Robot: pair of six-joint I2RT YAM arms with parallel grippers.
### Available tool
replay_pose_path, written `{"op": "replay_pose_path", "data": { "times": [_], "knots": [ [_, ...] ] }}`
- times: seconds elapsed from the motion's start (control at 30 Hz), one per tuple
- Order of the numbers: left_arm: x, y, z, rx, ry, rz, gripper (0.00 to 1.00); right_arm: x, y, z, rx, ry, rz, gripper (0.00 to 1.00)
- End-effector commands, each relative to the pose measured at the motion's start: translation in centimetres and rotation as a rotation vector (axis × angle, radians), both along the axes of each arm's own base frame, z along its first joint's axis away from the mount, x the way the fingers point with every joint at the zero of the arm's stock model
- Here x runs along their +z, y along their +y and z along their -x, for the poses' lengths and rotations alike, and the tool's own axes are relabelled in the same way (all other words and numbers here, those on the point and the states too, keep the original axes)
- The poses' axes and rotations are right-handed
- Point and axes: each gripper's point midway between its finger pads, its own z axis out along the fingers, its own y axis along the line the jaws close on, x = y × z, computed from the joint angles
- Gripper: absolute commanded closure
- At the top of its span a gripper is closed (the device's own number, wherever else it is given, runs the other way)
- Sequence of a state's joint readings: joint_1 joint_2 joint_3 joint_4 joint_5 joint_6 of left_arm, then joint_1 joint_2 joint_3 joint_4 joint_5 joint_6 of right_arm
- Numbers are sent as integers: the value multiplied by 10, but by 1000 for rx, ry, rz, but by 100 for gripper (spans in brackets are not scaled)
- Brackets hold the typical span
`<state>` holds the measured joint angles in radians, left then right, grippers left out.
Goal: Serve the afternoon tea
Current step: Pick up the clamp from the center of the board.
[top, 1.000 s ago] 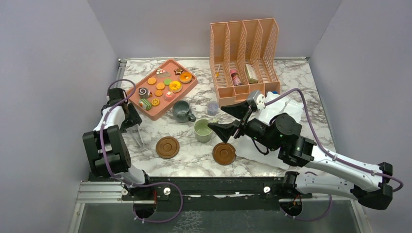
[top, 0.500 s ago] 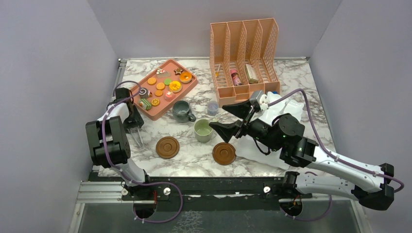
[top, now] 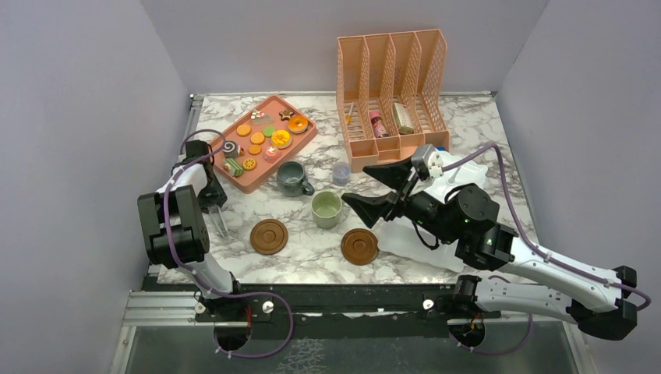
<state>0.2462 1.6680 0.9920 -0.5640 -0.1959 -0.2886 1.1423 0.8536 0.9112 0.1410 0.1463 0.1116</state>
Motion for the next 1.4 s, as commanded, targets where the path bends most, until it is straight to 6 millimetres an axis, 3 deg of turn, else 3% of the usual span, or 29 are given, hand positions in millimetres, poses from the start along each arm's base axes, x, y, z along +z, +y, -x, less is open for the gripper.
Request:
{"op": "replay_pose_path", "data": {
  "times": [0.0, 0.2, 0.53, 0.73, 1.07, 1.37],
  "knots": [
    [25, -9, 0, -9, -29, 31, 56, 11, -9, -3, -36, -18, -30, 15],
    [62, -20, -5, -28, -96, 77, 56, 6, -1, 0, -4, -6, -19, 15],
    [93, -35, -7, -43, -164, 182, 55, 8, 4, 3, 22, 3, -23, 15],
    [128, -31, -12, -25, -253, 166, 55, 8, 7, 5, 41, 10, -23, 15],
    [155, -29, -10, -12, -318, 133, 58, 8, 6, 6, 45, 15, -24, 15],
    [204, -27, -19, -38, -421, 98, 58, 8, 7, 6, 47, 20, -26, 15]
  ]
}}
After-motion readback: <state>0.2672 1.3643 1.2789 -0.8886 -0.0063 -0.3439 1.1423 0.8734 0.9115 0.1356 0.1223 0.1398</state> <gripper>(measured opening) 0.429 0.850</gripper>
